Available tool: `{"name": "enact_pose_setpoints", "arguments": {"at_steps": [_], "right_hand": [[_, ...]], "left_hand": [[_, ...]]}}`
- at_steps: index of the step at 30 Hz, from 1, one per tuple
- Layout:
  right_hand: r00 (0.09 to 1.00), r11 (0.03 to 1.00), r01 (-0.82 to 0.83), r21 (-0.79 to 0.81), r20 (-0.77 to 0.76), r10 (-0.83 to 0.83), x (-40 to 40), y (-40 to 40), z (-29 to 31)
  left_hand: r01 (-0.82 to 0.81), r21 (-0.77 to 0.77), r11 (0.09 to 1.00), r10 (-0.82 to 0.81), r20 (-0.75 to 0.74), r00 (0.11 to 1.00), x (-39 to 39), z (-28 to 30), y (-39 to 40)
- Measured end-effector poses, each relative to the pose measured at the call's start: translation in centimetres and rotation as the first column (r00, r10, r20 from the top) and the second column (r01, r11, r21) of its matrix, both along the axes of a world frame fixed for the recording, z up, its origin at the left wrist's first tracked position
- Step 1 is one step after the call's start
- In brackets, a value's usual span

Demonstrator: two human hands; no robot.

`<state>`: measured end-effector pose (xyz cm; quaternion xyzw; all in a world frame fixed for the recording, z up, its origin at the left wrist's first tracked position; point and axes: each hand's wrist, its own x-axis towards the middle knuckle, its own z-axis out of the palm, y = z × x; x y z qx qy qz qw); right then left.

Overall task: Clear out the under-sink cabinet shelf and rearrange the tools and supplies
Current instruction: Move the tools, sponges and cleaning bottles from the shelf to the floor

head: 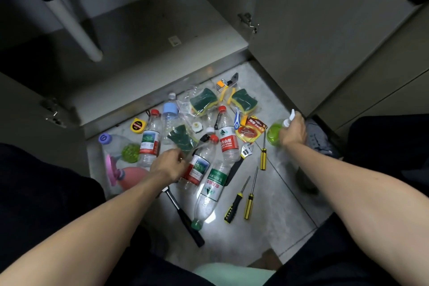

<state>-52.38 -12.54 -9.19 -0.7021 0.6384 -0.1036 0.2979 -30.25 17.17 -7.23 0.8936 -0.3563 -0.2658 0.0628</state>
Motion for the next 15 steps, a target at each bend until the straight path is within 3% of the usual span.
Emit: {"name": "enact_pose_setpoints", "arguments": {"at_steps": [2, 5, 9, 12, 15], "right_hand": [[0.999, 1.000, 0.018, -0.008, 0.029, -0.018, 0.3, 0.3, 0.1], [0.999, 0.984, -0.015, -0.178, 0.027, 0.020, 0.5, 1.3, 0.5], [0.939, 0.867, -0.323, -0.381, -0.012, 0.344, 1.9, 4.0, 1.0], [0.782, 0.749, -0.610, -0.257, -0.043, 0.622, 3.5, 7.3, 0.8], [0.472, 0.477, -0.879, 0.007, -0.128, 0.872, 4.0, 11.3, -0.5]], "left_hand": [[-0.021, 0.022, 1.000, 0.021, -0.004, 1.000, -0.1, -0.5, 0.2], [-0.068, 0.034, 0.997, 0.069, -0.009, 0.998, -0.6, -1.0, 0.4], [-0.101, 0.067, 0.993, 0.104, -0.047, 0.993, -1.7, -1.6, 0.4], [-0.101, 0.093, 0.991, 0.109, -0.089, 0.990, -2.6, -2.4, 0.7], [-0.117, 0.068, 0.991, 0.123, -0.098, 0.987, -3.9, -3.4, 0.8]]}}
